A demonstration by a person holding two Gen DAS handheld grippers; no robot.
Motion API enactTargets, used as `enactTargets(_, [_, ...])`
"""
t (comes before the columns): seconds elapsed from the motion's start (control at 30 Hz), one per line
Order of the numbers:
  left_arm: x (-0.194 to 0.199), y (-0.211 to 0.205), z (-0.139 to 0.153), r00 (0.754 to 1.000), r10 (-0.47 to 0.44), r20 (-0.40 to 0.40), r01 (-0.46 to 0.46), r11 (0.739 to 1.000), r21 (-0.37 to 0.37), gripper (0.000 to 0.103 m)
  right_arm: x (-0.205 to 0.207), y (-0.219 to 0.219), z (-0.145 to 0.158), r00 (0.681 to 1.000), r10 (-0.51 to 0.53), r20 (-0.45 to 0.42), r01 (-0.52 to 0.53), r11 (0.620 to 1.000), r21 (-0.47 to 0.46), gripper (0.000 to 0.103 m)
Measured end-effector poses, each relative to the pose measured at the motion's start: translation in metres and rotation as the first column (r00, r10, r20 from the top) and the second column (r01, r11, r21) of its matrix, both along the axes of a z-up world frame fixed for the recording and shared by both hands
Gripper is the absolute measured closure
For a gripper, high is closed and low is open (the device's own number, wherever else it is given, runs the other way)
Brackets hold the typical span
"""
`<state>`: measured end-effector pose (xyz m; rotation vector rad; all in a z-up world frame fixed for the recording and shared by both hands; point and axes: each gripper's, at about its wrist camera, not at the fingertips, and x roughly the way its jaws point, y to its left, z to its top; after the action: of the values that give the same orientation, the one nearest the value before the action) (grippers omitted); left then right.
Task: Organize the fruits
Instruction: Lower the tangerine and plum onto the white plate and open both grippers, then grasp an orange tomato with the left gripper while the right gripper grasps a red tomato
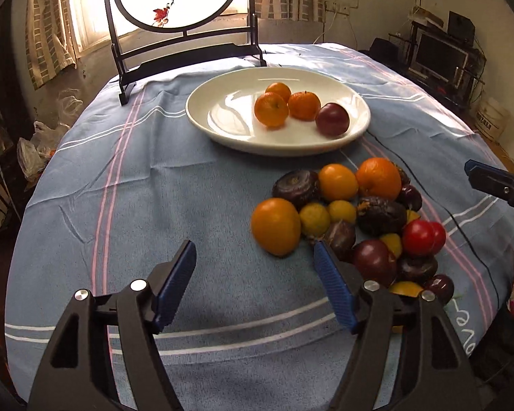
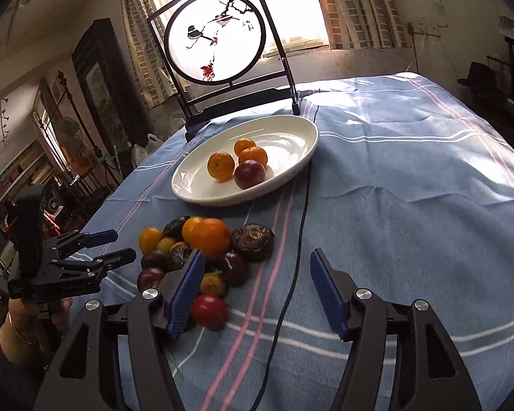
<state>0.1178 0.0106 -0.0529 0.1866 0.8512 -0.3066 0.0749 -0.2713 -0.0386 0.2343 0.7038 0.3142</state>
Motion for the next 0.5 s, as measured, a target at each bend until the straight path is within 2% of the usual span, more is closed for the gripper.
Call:
enactTargets(0.03, [0.001, -0.001, -0.003, 1.0, -0.003, -0.008, 0.003, 1.0, 0.002, 0.052, -0.005, 0.001, -0.003, 1.0, -0.001, 0.0, 0.001, 1.0, 0.0, 0.039])
enactTargets(0.1, [0.005, -0.004, -0.008, 1.0, -0.002, -0.019, 0.002, 1.0, 0.0, 0.059, -0.01, 0.001, -0.009, 1.0, -0.004, 0.001, 0.004, 1.0, -0.006, 0.039])
enactTargets(0.33, [0.024, -0.012, -0.013, 1.0, -0.011, -0.022, 0.01, 0.999, -0.035, 0.062, -0.01, 0.002, -0.016, 1.0, -0.004, -0.016, 0.004, 1.0, -0.011, 0.039])
enactTargets(0.5, [0.039, -0.005, -0.015, 0.996, -0.003, -0.094, -0.008, 0.993, -0.118, 0.061, -0.009, 0.007, -0.017, 1.0, 0.006, -0.016, -0.006, 1.0, -0.014, 0.039])
